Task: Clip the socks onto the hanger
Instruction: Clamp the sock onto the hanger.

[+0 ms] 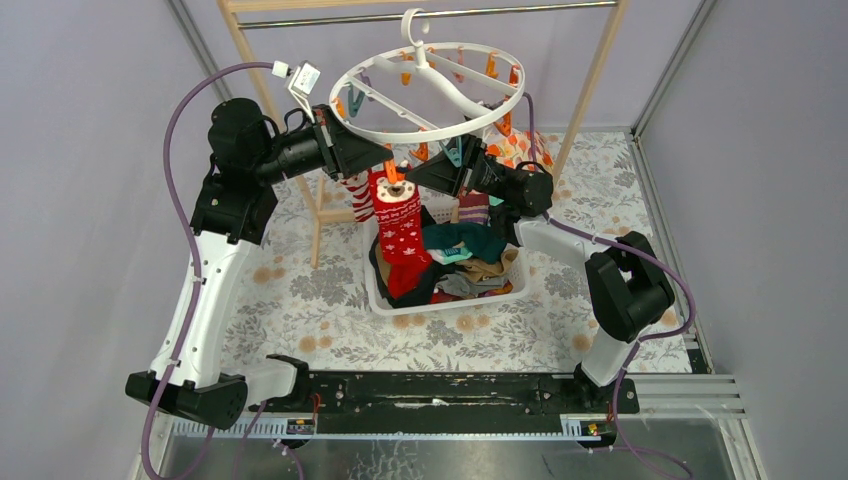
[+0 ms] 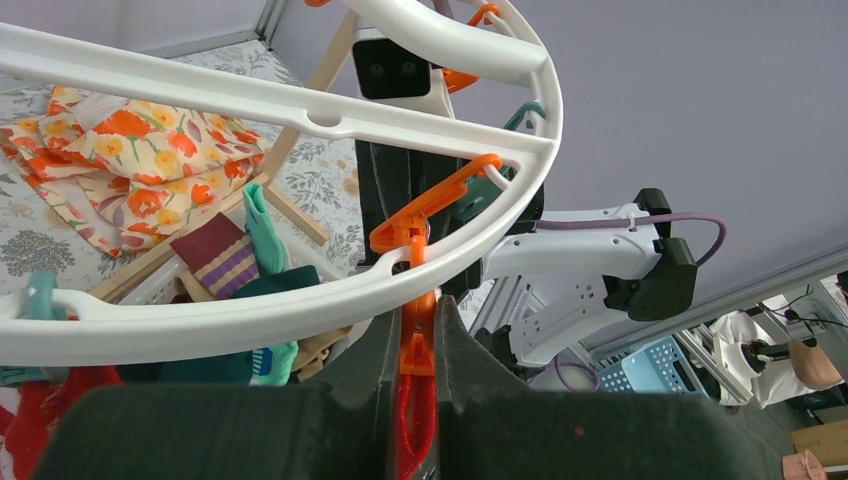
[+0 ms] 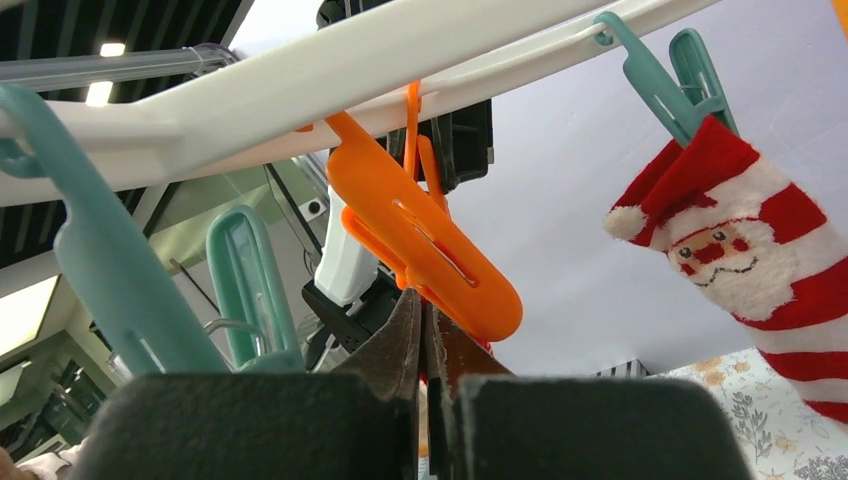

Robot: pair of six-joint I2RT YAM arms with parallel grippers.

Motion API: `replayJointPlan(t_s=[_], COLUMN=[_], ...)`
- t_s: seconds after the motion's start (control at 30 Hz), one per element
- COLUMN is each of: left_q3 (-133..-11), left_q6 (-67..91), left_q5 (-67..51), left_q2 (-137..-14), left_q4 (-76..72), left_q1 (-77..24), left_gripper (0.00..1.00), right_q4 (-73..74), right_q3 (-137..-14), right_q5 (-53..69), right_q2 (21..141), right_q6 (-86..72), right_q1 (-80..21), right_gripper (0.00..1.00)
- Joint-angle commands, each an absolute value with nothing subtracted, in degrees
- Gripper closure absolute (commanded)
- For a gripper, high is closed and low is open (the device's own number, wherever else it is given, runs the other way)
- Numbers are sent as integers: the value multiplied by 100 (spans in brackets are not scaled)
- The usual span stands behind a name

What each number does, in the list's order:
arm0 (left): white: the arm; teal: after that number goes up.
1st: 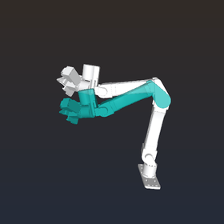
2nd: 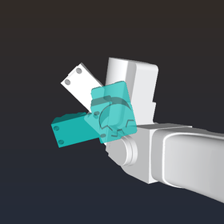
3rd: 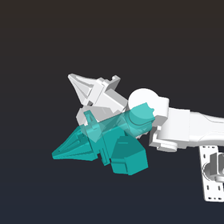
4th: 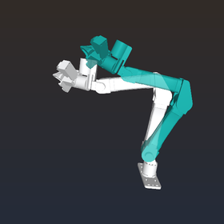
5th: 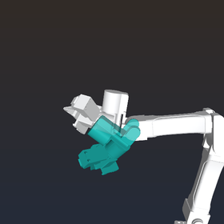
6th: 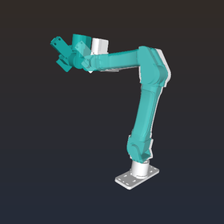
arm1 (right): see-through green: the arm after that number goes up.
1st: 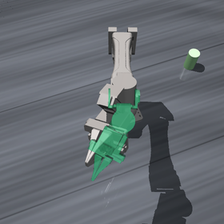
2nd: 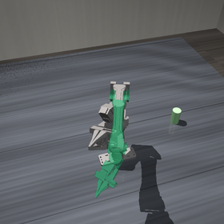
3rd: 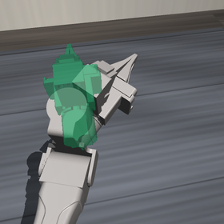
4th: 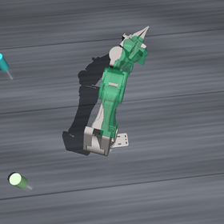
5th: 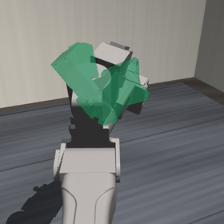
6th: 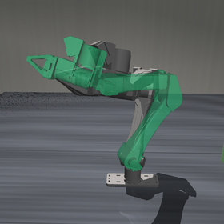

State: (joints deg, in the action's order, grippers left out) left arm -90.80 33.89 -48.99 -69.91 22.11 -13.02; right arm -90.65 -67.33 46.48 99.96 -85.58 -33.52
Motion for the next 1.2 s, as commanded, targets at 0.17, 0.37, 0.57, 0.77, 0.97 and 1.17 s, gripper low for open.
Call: replayJointPlan(t_s=[0.17, 0.37, 0.57, 0.77, 0.97, 1.17], left_q3=[-9041, -8972, -8922, -8922, -8733, -7877], left_q6=[3372, 3216, 3249, 3191, 2856, 2757], left_q5=[-5250, -4878, -4625, -4633, -4526, -4291], left_q2=[-6924, -6815, -6746, -6644, -6408, -5873], left_q4=[1930, 1942, 1939, 2043, 2403, 2566], left_q1=[-1301, -1301, -1296, -1300, -1301, -1294], left_gripper=[100, 92, 57, 30, 21, 19], right_q4=[-9835, -9835, -9826, -9826, -9826, -9786], right_q3=[-6818, -6850, -6902, -6863, -6872, -6674], right_q5=[4342, 4303, 4353, 4316, 4273, 4173], right_q2=[9566, 9597, 9688, 9703, 9669, 9677], right_q6=[-8200, -8156, -8190, -8183, -8180, -8177], right_q1=[-3313, -3364, -3405, -3409, -3403, -3410], right_gripper=[100, 100, 100, 100, 95, 87])
